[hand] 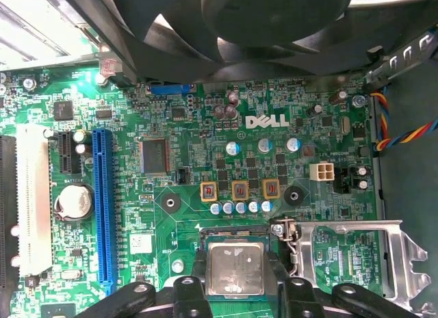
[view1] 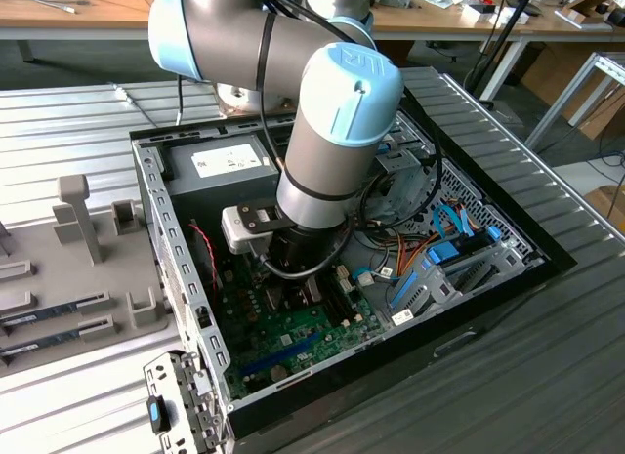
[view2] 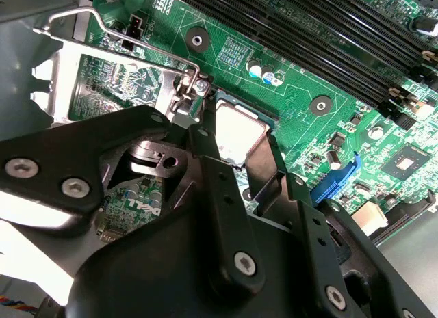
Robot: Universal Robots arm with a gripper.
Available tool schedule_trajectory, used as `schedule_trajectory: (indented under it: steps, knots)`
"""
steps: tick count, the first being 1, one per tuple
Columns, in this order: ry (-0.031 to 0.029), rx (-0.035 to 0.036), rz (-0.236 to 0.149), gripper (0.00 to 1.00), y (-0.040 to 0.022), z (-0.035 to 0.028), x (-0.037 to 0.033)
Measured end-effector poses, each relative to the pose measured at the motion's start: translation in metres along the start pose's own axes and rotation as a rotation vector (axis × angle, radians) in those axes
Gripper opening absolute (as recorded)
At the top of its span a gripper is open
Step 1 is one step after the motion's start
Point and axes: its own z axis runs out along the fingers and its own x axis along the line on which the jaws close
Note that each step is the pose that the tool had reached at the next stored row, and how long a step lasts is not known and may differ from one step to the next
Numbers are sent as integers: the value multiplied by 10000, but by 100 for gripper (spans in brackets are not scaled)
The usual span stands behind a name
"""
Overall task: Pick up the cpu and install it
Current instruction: 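Close the cpu cover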
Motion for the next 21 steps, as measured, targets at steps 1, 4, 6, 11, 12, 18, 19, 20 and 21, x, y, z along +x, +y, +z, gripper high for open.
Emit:
schedule_trajectory:
  steps: [1, 4, 6, 11, 12, 18, 19, 20, 21]
  knots:
    - [-8, 3, 0, 43, 0, -6, 0]
    - [-102, -2, -6, 43, 1, -21, 0]
    - [-175, -1, -8, 43, 5, -26, 1]
    - [-198, -2, -38, 43, 32, -25, 12]
    - [-197, -3, -50, 43, 33, -25, 12]
    - [-185, 0, -234, 43, 32, -21, 17]
    - [-181, 1, -321, 43, 32, -20, 17]
    - [-177, 2, -399, 43, 32, -19, 17]
    - [-177, 3, -399, 43, 32, -17, 17]
